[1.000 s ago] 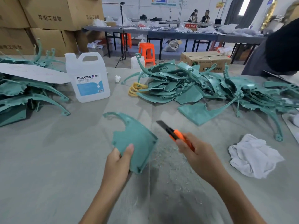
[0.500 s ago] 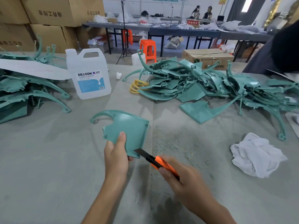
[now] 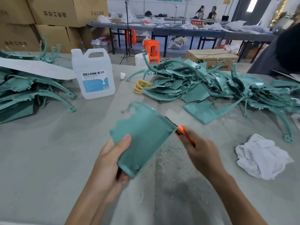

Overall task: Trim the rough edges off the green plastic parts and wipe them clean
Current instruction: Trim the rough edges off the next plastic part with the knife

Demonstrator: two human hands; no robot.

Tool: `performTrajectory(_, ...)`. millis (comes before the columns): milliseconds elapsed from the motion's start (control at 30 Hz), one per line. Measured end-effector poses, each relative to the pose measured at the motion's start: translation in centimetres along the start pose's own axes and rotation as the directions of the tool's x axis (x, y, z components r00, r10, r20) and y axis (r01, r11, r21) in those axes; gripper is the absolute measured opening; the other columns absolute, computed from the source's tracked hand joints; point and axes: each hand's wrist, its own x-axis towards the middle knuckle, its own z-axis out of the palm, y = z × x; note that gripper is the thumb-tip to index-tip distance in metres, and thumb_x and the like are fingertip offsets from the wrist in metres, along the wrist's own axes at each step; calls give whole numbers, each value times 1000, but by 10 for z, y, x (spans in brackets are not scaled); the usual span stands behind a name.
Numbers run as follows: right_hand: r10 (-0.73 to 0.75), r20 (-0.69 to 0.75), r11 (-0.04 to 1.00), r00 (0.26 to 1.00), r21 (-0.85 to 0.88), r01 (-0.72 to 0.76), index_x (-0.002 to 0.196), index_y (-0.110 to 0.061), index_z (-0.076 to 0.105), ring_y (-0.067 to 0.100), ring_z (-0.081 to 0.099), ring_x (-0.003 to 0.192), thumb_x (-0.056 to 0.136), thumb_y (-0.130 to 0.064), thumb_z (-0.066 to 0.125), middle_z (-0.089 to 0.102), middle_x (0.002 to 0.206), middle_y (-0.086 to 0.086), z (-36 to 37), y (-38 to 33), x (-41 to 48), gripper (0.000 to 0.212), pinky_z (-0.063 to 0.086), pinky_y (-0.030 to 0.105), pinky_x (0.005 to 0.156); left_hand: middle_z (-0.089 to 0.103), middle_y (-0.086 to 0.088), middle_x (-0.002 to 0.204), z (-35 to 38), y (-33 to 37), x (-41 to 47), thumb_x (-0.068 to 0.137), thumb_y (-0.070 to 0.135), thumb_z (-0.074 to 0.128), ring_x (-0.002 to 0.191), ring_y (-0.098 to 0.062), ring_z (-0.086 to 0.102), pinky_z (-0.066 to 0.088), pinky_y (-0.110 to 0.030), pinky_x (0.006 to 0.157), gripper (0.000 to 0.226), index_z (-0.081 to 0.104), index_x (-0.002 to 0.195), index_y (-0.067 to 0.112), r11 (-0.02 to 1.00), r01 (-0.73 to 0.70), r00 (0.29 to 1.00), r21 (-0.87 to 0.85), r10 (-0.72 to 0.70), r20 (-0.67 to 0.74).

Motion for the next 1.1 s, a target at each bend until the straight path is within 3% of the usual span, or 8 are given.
performTrajectory(133, 45, -51, 987, 998, 156, -37, 133, -51, 56, 16, 57, 52, 100, -54, 47, 65, 71, 0, -3, -1, -1, 34, 52, 43, 53, 57, 3, 62, 0, 4, 3, 82, 40, 72, 42, -8, 44, 29, -15, 37, 7, 71, 84, 34, 979, -147, 982, 145, 162, -102)
performTrajectory(300, -148, 48, 967, 988, 215, 135, 131, -61, 50, 9, 58, 58, 96, -69, 40, 64, 77, -13, -2, -28, -38, 37, 43, 20, 51, 75, 13, 90, -4, -1, 9, 87, 48, 56, 76, -7, 69, 51, -33, 64, 12, 66, 93, 48, 869, -279, 915, 409, 371, -162)
performTrajectory(433, -248, 122, 959, 961, 169, 226, 139, -55, 49, -2, 61, 77, 99, -65, 40, 66, 93, -25, 1, -39, -62, 41, 51, 20, 68, 71, 27, 93, -4, -2, 8, 91, 54, 48, 84, 5, 66, 48, -16, 68, 12, 60, 94, 51, 743, -336, 859, 579, 494, -135)
performTrajectory(567, -296, 156, 952, 942, 133, 277, 141, -60, 44, -3, 61, 85, 101, -65, 39, 67, 101, -27, 3, -38, -68, 40, 52, 22, 75, 70, 22, 86, -1, -1, 4, 91, 57, 47, 79, 0, 65, 47, -27, 67, 29, 58, 91, 31, 710, -361, 830, 604, 540, -138)
performTrajectory(800, -372, 60, 916, 926, 186, 356, 143, -55, 45, -3, 62, 91, 104, -56, 43, 66, 108, -27, 2, -46, -55, 39, 51, 21, 78, 66, 17, 69, 3, 21, -13, 90, 52, 51, 53, 1, 55, 44, -16, 48, 13, 62, 89, 46, 751, -412, 825, 516, 548, -138)
performTrajectory(933, -378, 35, 910, 925, 198, 365, 141, -60, 43, 1, 64, 88, 105, -58, 42, 67, 104, -23, 3, -49, -49, 37, 51, 22, 77, 66, 19, 69, 8, 20, -20, 97, 46, 57, 54, 2, 57, 42, -12, 45, 15, 61, 89, 34, 772, -418, 826, 479, 542, -152)
performTrajectory(1033, -381, 61, 906, 923, 225, 359, 139, -60, 45, -1, 61, 75, 104, -61, 39, 65, 93, -23, 7, -50, -43, 36, 48, 18, 67, 66, 18, 68, 5, 23, -25, 95, 47, 55, 53, 1, 55, 43, -11, 47, 19, 62, 94, 29, 751, -420, 825, 510, 550, -130)
performTrajectory(1100, -314, 3, 921, 949, 243, 304, 137, -58, 47, 3, 58, 60, 101, -65, 37, 63, 78, -16, 7, -43, -28, 38, 45, 19, 55, 66, 17, 68, 3, 25, -30, 90, 52, 53, 52, 1, 54, 43, -11, 47, 19, 65, 98, 40, 758, -421, 849, 498, 523, -78)
